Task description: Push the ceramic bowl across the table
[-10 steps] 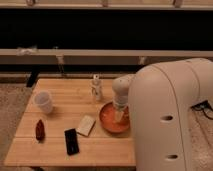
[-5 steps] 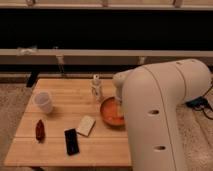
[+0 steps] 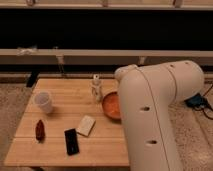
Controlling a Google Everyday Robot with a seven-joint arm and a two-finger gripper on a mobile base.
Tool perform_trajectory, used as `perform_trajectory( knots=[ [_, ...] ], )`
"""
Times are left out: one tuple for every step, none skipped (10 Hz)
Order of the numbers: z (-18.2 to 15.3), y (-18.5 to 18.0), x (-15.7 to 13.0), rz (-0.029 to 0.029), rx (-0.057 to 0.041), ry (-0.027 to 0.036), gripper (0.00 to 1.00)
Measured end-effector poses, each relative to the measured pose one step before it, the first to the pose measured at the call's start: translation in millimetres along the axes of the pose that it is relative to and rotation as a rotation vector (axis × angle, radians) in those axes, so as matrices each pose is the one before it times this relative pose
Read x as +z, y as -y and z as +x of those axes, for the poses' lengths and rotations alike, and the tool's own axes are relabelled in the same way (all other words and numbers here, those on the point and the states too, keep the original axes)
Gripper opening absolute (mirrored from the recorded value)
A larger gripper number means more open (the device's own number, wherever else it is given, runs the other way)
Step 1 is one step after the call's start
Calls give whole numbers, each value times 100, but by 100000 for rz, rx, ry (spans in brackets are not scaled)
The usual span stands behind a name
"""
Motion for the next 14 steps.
perform_trajectory(
  knots=[
    [259,582,-155,280,71,-747,67],
    [187,470,-93,211,-37,-648,67],
    [380,650,5,25,-12,-780,67],
    [372,604,6,236,-350,-680,67],
    [233,411,27,89,-259,-454,67],
    [307,598,45,325,-218,-472,67],
    [406,585,-114,734,206,-464,67],
    [200,311,-188,619,87,-174,67],
    [149,105,-464,937,-234,-97,67],
    [-161,173,-958,1846,-844,361,67],
    [-488,16,-694,1068,-1294,1895,67],
    [-424,-237,-325,195,-802,2817,67],
    [-513,-377,-486,272,-874,4922,67],
    [-173,-98,-48,-30,-331,1122,67]
  ],
)
